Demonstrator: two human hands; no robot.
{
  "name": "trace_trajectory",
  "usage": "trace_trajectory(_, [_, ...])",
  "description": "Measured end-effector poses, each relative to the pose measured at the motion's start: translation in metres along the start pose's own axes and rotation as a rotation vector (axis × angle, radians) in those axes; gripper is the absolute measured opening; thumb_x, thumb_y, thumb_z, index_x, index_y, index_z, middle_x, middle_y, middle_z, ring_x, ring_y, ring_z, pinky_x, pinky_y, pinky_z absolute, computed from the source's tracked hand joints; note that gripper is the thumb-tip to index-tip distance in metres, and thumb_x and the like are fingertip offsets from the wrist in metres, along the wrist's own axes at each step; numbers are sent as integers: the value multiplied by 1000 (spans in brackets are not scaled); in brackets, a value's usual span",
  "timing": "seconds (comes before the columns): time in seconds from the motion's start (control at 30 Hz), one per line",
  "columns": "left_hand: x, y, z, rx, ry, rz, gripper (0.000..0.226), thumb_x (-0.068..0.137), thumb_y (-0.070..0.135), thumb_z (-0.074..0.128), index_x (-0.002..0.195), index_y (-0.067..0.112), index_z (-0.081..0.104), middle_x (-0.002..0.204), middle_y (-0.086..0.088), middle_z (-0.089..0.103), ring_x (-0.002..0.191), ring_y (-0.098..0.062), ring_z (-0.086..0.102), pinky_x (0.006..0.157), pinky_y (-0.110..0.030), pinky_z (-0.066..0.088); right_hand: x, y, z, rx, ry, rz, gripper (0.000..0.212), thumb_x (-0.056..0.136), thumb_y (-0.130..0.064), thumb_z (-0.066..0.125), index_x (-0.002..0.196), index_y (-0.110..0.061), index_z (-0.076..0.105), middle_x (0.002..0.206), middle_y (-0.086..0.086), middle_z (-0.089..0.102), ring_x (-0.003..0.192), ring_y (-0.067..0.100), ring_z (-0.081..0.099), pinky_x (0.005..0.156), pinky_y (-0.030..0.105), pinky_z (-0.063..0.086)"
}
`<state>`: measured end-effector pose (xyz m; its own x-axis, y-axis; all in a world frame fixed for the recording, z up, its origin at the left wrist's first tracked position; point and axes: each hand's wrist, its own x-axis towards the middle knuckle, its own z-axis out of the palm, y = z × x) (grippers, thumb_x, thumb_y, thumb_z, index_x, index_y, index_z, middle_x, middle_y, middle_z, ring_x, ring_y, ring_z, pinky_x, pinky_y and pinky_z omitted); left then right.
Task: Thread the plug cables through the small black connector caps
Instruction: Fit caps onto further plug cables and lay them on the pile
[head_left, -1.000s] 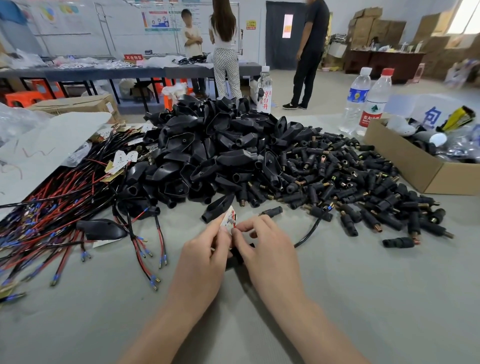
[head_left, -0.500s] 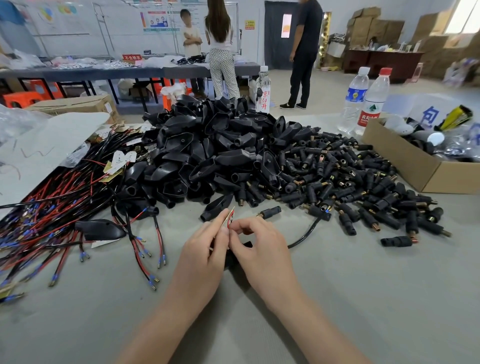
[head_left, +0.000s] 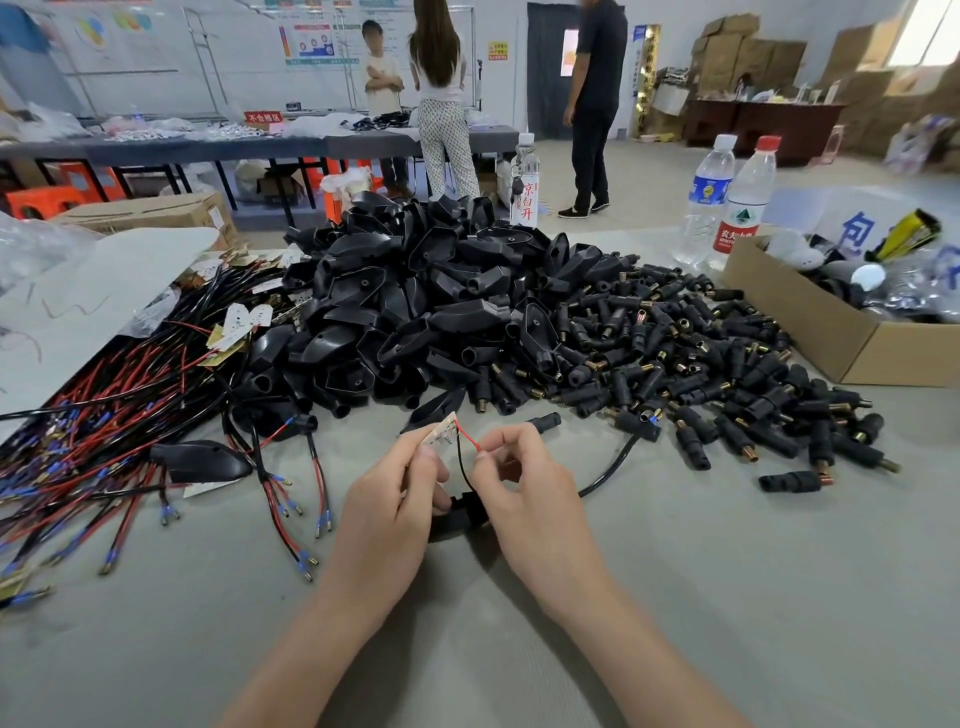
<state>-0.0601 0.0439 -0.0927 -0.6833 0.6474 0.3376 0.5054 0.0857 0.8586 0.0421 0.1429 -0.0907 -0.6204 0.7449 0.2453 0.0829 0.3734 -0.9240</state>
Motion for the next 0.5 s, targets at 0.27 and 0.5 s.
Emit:
trace_trajectory(0.27, [4, -1, -9, -102, 39, -14, 25, 104, 21, 46, 95, 35, 64, 81, 4, 69, 69, -13, 70, 68, -28, 59, -1, 4, 2, -121, -66, -6, 15, 100, -30, 49, 107, -34, 62, 88, -16, 59, 80, -1, 55, 70, 13, 39])
trace_trajectory(0.5, [8, 1, -17, -150, -7, 7, 27, 104, 23, 48, 91, 37, 66, 79, 1, 66, 65, -15, 66, 64, -24, 57, 0, 6, 5, -243, -128, -80, 20, 99, -45, 54, 103, -31, 68, 97, -16, 59, 88, 2, 56, 79, 18, 44])
